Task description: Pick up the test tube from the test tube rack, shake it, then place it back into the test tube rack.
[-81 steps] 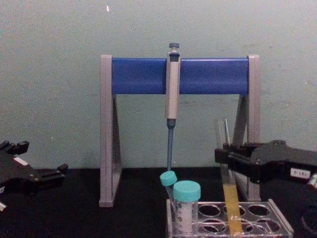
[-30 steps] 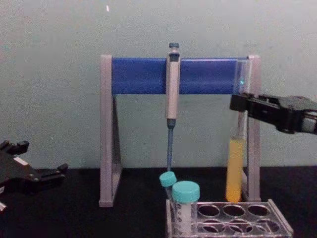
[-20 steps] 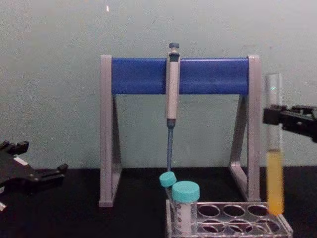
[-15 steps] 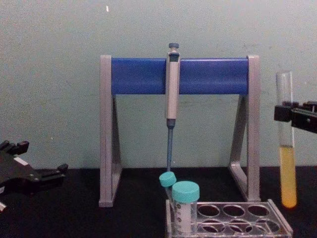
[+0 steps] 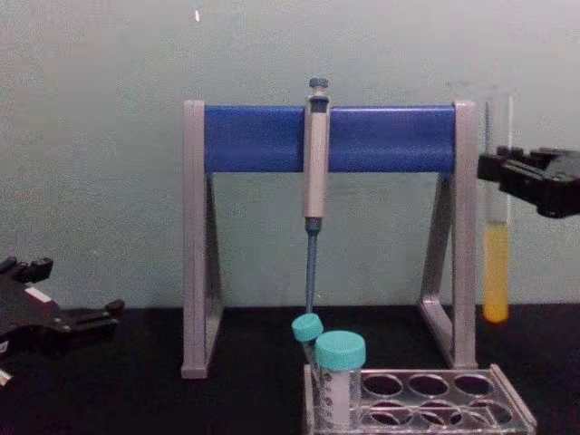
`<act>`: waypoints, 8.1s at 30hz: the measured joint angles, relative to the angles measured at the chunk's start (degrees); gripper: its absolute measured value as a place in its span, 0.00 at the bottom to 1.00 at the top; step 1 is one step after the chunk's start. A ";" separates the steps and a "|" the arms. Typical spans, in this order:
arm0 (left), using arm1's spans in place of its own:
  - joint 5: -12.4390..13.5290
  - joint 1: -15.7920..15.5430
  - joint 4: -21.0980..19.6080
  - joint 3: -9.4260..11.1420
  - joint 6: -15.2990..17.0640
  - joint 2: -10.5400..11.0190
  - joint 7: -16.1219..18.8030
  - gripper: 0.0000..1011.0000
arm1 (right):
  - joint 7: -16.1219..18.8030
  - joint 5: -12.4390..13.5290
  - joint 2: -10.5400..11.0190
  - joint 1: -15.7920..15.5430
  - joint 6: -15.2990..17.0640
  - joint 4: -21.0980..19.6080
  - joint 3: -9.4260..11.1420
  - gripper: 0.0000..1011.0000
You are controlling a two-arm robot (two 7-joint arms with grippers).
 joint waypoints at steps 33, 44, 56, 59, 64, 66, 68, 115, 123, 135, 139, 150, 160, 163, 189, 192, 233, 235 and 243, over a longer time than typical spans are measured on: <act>0.00 0.00 0.00 0.00 0.00 0.00 0.00 0.99 | 10.39 12.27 7.29 -0.95 6.51 -3.23 -0.42 0.23; 0.00 0.00 0.00 0.00 0.00 0.00 0.00 0.99 | 1.44 4.24 6.27 -0.73 5.48 -4.23 -0.42 0.23; 0.00 0.00 0.00 0.00 0.00 0.00 0.00 0.99 | 1.92 1.95 -0.43 1.75 0.34 0.69 -0.99 0.23; 0.00 0.00 0.00 0.00 0.00 0.00 0.00 0.99 | 4.80 3.29 -1.87 2.56 -0.09 2.16 -1.42 0.23; 0.00 0.00 0.00 0.00 0.00 0.00 0.00 0.99 | 9.27 6.02 -2.47 3.49 0.21 3.29 -2.32 0.23; 0.00 0.00 0.00 0.00 0.00 0.00 0.00 0.99 | 10.82 7.05 -2.39 3.74 0.54 3.43 -2.65 0.23; 0.00 0.00 0.00 0.00 0.00 0.00 0.00 0.99 | 12.75 8.52 -1.94 3.96 1.01 3.45 -3.03 0.23; 0.00 0.00 0.00 0.00 0.00 0.00 0.00 0.99 | 10.54 7.28 -2.68 4.50 0.15 4.40 -3.08 0.23; 0.00 0.00 0.00 0.00 0.00 0.00 0.00 0.99 | 12.78 10.26 0.19 3.61 2.30 2.07 -3.59 0.23; 0.00 0.00 0.00 0.00 0.00 0.00 0.00 0.99 | 9.63 8.39 2.20 2.38 1.45 0.76 -3.47 0.23; 0.00 0.00 0.00 0.00 0.00 0.00 0.00 0.99 | 10.04 8.35 1.51 2.75 0.71 1.61 -3.65 0.23; 0.00 0.00 0.00 0.00 0.00 0.00 0.00 0.99 | 12.16 8.32 0.32 3.68 -0.73 3.86 -4.73 0.23; 0.00 0.00 0.00 0.00 0.00 0.00 0.00 0.99 | 14.68 8.96 -0.02 4.02 -1.88 6.21 -5.65 0.23; 0.00 0.00 0.00 0.00 0.00 0.00 0.00 0.99 | 15.21 9.19 -0.16 4.13 -2.18 6.88 -5.83 0.23; 0.00 0.00 0.00 0.00 0.00 0.00 0.00 0.99 | 15.63 7.80 -1.88 5.69 -2.55 11.82 -7.63 0.23; 0.00 0.00 0.00 0.00 0.00 0.00 0.00 0.99 | 15.79 7.62 -2.02 5.91 -2.36 12.29 -7.85 0.23; 0.00 0.00 0.00 0.00 0.00 0.00 0.00 0.99 | 16.03 5.16 -3.21 7.83 0.32 16.16 -10.03 0.23; 0.00 0.00 0.00 0.00 0.00 0.00 0.00 0.99 | 16.09 5.16 -3.25 7.96 0.55 16.29 -10.17 0.23; 0.00 0.00 0.00 0.00 0.00 0.00 0.00 0.99 | 16.17 5.02 -3.36 8.27 1.16 16.59 -10.53 0.23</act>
